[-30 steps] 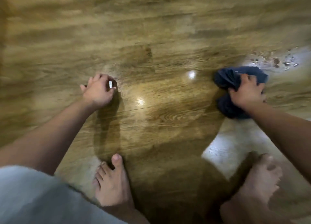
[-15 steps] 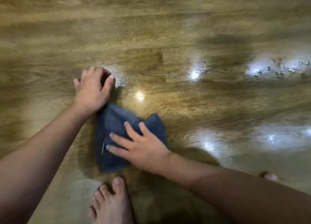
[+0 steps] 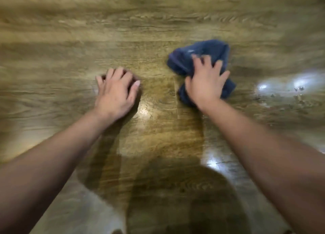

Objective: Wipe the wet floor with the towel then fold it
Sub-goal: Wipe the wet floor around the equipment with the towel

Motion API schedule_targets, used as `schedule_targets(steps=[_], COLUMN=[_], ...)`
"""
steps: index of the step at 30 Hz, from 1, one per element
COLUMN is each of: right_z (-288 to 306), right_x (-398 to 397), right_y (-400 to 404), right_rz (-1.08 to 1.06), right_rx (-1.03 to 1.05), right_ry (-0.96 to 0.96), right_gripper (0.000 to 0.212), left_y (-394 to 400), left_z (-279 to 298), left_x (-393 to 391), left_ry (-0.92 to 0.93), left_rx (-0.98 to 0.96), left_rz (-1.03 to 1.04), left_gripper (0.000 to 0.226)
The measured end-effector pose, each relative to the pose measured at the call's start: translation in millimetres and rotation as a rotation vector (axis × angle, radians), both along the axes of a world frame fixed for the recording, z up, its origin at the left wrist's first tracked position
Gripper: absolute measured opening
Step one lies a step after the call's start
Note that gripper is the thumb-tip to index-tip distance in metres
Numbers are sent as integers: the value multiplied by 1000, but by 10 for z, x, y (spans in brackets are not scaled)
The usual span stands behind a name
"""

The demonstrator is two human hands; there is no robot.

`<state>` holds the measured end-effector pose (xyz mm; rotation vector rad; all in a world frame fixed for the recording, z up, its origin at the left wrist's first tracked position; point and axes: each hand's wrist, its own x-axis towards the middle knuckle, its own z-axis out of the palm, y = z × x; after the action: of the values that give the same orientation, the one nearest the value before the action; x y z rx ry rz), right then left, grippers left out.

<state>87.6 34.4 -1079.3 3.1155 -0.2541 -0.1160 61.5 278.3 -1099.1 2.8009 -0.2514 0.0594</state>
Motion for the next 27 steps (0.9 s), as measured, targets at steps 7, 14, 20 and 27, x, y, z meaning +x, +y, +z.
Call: schedule_targets(steps=[7, 14, 20, 27], right_z=[-104, -63, -56, -68], right_x=[-1793, 360, 1493, -177], right_y=[438, -330, -119, 574], right_rz=[1258, 793, -5, 678], right_rx=[34, -30, 27, 74], right_ry=[101, 15, -58, -16], right_gripper=[47, 77, 62, 81], left_y=[-42, 166, 145, 154], left_z=[-93, -344, -325, -271], left_x=[1017, 904, 938, 914], left_ry=[-40, -98, -98, -167], left_rx=[-14, 22, 45, -125], left_rz=[167, 228, 225, 239], left_gripper=[28, 40, 39, 37])
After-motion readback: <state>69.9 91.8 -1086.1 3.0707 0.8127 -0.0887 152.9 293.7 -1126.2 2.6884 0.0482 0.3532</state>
